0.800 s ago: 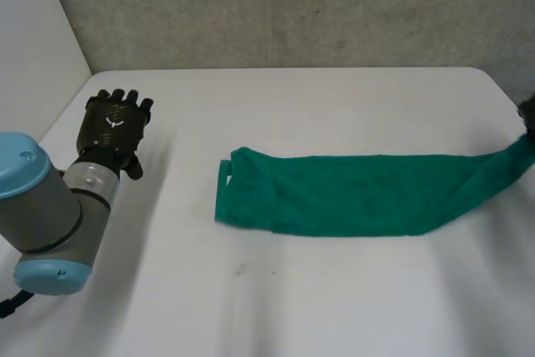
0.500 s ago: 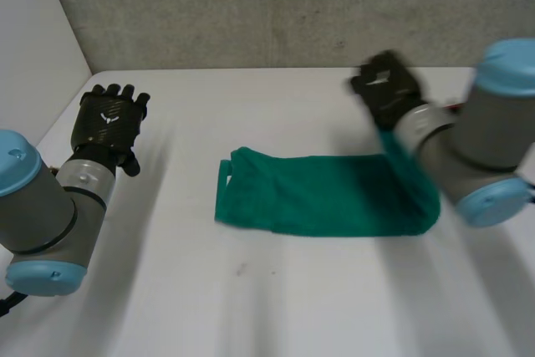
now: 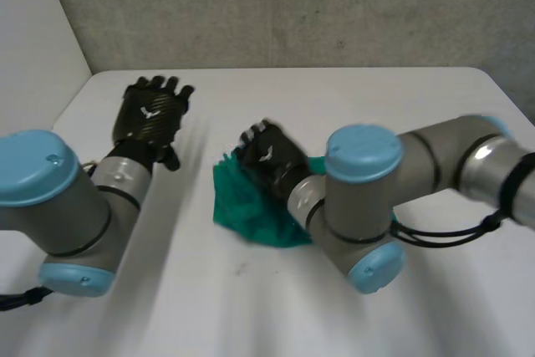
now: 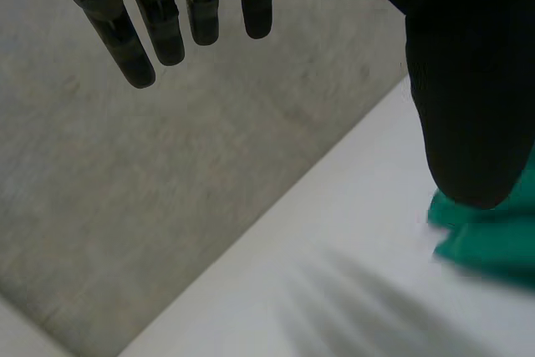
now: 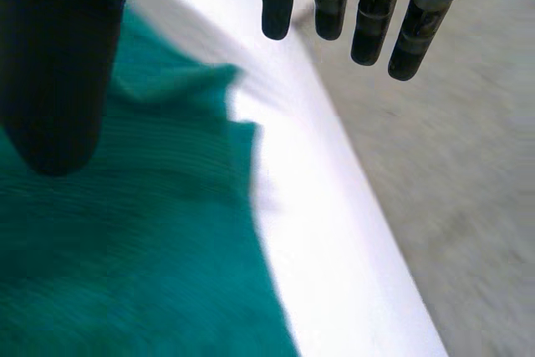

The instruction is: Fold the towel.

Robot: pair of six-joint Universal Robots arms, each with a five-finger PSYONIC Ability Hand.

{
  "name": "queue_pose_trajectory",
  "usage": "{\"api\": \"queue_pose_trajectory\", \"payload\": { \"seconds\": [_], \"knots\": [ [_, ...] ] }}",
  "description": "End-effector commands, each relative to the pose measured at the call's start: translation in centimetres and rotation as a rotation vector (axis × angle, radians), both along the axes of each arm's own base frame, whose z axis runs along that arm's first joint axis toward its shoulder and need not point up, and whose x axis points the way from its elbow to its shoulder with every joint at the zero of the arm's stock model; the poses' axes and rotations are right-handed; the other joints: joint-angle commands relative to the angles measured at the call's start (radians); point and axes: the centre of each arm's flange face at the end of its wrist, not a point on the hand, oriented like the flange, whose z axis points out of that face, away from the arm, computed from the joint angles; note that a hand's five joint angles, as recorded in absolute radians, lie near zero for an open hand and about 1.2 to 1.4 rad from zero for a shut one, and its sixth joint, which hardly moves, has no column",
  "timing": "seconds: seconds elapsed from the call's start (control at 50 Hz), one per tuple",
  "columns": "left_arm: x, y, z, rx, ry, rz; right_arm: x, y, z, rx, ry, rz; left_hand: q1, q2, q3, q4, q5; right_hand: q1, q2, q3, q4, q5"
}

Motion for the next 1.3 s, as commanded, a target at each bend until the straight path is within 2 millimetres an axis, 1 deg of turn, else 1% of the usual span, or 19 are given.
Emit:
{"api": "queue_pose_trajectory", "payload": {
  "seconds": [0.02,0.04,0.08,0.1,0.16,0.18,0.26,0.34,0.54,0.64,0.68,0.74,0.8,0.82,0.84,0.88,1.06,1.16,1.3],
  "knots": [
    [-3.6,1.5,1.2,0.026,0.140,-0.115,-5.2,-2.1,3.0,0.155,-0.177,-0.198,-0.025,-0.020,-0.032,-0.022,-0.040,-0.027,-0.045,-0.036,-0.056,-0.063],
    [-4.4,2.0,0.9,0.058,0.168,-0.140,-6.6,-2.5,2.6,0.196,-0.180,-0.238,-0.022,-0.018,-0.029,-0.019,-0.037,-0.027,-0.045,-0.036,-0.056,-0.063],
    [-5.0,2.4,0.3,0.101,0.182,-0.158,-7.2,-2.6,2.2,0.214,-0.174,-0.256,-0.022,-0.018,-0.029,-0.019,-0.037,-0.027,-0.045,-0.036,-0.056,-0.063],
    [-5.5,2.7,-0.5,0.151,0.180,-0.169,-9.0,-2.9,0.8,0.265,-0.138,-0.306,-0.019,-0.015,-0.026,-0.017,-0.034,-0.027,-0.045,-0.036,-0.056,-0.063],
    [-6.1,3.1,-1.7,0.221,0.162,-0.178,-10.1,-3.1,-0.1,0.294,-0.120,-0.334,-0.019,-0.015,-0.026,-0.016,-0.034,-0.027,-0.045,-0.036,-0.056,-0.063],
    [-6.4,3.3,-2.5,0.260,0.143,-0.181,-11.4,-3.2,-1.3,0.327,-0.100,-0.369,-0.019,-0.015,-0.026,-0.016,-0.034,-0.027,-0.045,-0.036,-0.056,-0.063],
    [-6.8,3.5,-4.6,0.334,0.096,-0.171,-12.6,-3.0,-2.6,0.360,-0.082,-0.397,-0.016,-0.012,-0.023,-0.014,-0.031,-0.027,-0.045,-0.036,-0.056,-0.063],
    [-6.5,3.2,-6.0,0.358,0.070,-0.132,-13.3,-2.9,-3.5,0.369,-0.086,-0.405,-0.010,-0.006,-0.018,-0.008,-0.025,0.027,0.008,0.018,-0.002,-0.009],
    [-5.1,1.3,-6.5,0.302,-0.011,0.002,-13.7,-2.7,-4.3,0.373,-0.083,-0.416,-0.013,-0.009,-0.020,-0.011,-0.028,0.362,0.343,0.353,0.332,0.326],
    [-4.1,0.6,-7.0,0.292,-0.080,0.032,-14.6,-3.5,-4.4,0.372,-0.087,-0.449,-0.028,-0.023,-0.035,-0.025,-0.042,0.658,0.639,0.649,0.629,0.622],
    [-3.9,0.8,-7.1,0.300,-0.084,0.032,-15.2,-3.9,-4.3,0.363,-0.094,-0.469,-0.031,-0.026,-0.038,-0.028,-0.045,0.954,0.935,0.945,0.924,0.918],
    [-4.0,1.5,-7.2,0.311,-0.092,0.019,-15.3,-4.0,-4.1,0.345,-0.103,-0.472,-0.031,-0.026,-0.038,-0.028,-0.045,1.002,0.984,0.993,0.973,0.966],
    [-4.2,2.3,-6.7,0.305,-0.090,0.002,-15.2,-4.0,-3.0,0.318,-0.118,-0.469,-0.031,-0.027,-0.039,-0.029,-0.046,0.812,0.794,0.803,0.783,0.776],
    [-4.4,2.8,-6.4,0.299,-0.089,-0.010,-15.3,-4.0,-2.5,0.310,-0.125,-0.468,-0.031,-0.027,-0.039,-0.029,-0.046,0.562,0.543,0.552,0.532,0.526],
    [-4.4,2.8,-6.4,0.299,-0.089,-0.011,-15.3,-3.9,-2.3,0.306,-0.130,-0.467,-0.031,-0.027,-0.039,-0.029,-0.046,0.466,0.447,0.457,0.437,0.430],
    [-4.7,3.5,-5.8,0.289,-0.084,-0.028,-15.3,-3.8,-1.9,0.297,-0.136,-0.466,-0.031,-0.027,-0.039,-0.029,-0.046,0.395,0.376,0.386,0.365,0.359],
    [-4.8,4.0,-3.8,0.251,-0.056,-0.038,-15.5,-3.6,-2.1,0.306,-0.131,-0.469,-0.031,-0.027,-0.039,-0.029,-0.046,0.339,0.320,0.330,0.309,0.303],
    [-4.5,3.9,-3.8,0.254,-0.055,-0.031,-16.8,-4.2,-2.9,0.329,-0.122,-0.510,-0.031,-0.027,-0.039,-0.029,-0.046,0.389,0.370,0.379,0.359,0.353],
    [-4.2,4.0,-4.1,0.264,-0.061,-0.023,-17.2,-4.5,-3.4,0.341,-0.117,-0.520,-0.031,-0.027,-0.039,-0.029,-0.046,0.427,0.408,0.418,0.397,0.391]
  ]
}}
